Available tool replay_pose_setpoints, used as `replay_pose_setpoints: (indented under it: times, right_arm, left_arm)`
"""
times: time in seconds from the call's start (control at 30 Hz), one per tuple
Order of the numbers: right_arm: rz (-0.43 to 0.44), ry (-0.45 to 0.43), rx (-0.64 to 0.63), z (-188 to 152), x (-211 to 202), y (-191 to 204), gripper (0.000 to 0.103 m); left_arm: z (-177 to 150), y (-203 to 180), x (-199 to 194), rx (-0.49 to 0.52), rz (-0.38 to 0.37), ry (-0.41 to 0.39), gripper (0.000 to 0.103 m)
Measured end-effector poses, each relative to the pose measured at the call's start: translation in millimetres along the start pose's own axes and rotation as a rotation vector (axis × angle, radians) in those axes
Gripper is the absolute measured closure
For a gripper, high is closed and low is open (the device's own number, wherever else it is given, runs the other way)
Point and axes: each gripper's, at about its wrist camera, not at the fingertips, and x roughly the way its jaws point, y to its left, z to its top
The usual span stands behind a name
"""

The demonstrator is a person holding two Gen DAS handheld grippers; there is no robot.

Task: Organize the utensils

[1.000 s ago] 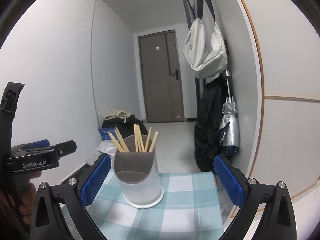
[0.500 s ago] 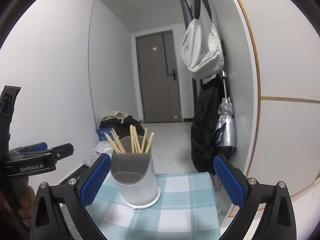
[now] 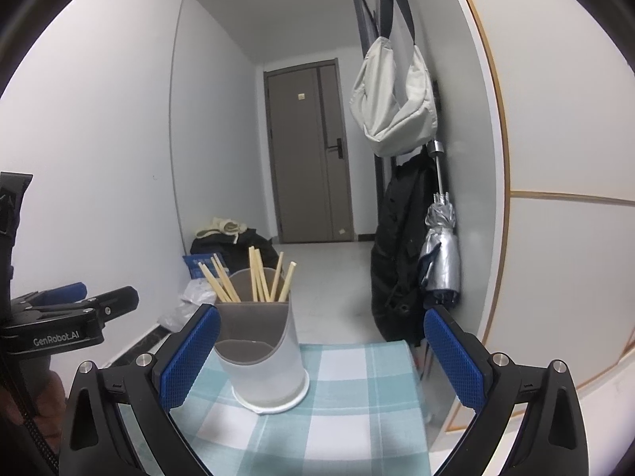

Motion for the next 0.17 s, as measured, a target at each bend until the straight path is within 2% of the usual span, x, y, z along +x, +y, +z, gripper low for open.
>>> replay_pose_setpoints:
  times: [0.17]
  right_arm:
    - [-0.002, 0.012, 0.010, -0.2, 2.4, -2.8, 0.000]
  left_arm:
    - [-1.2, 2.1, 1.7, -0.017, 0.002, 0.009, 0.001]
